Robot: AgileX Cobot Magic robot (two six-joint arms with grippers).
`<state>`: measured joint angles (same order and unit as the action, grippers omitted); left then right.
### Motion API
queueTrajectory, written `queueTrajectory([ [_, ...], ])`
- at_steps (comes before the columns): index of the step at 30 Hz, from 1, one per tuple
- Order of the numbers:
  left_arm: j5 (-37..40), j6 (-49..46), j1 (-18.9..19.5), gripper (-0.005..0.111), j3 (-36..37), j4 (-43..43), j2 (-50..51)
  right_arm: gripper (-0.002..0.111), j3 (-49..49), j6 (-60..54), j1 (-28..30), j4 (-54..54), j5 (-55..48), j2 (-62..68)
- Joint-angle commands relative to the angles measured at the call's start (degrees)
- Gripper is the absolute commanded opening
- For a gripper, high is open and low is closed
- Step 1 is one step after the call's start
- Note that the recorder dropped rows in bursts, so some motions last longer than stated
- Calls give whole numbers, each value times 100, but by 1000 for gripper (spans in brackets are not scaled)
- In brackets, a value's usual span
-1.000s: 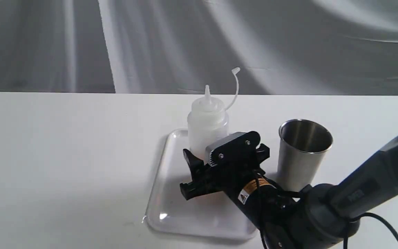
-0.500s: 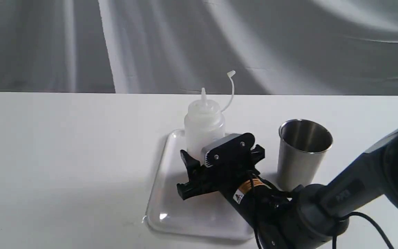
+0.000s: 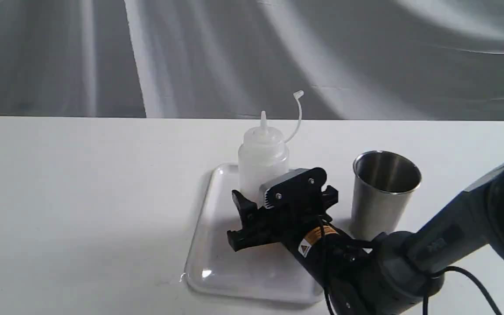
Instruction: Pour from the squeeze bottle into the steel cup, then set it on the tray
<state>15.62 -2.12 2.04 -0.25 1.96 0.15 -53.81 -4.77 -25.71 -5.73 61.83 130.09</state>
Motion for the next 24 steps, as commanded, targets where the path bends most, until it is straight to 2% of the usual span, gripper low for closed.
queueTrajectory([
  [1,-41,40,-30,8,25,-2,-15,0,-33,13,50,60,214,-58],
  [24,-41,30,-30,8,25,-2,-15,0,-33,25,50,47,261,-58],
])
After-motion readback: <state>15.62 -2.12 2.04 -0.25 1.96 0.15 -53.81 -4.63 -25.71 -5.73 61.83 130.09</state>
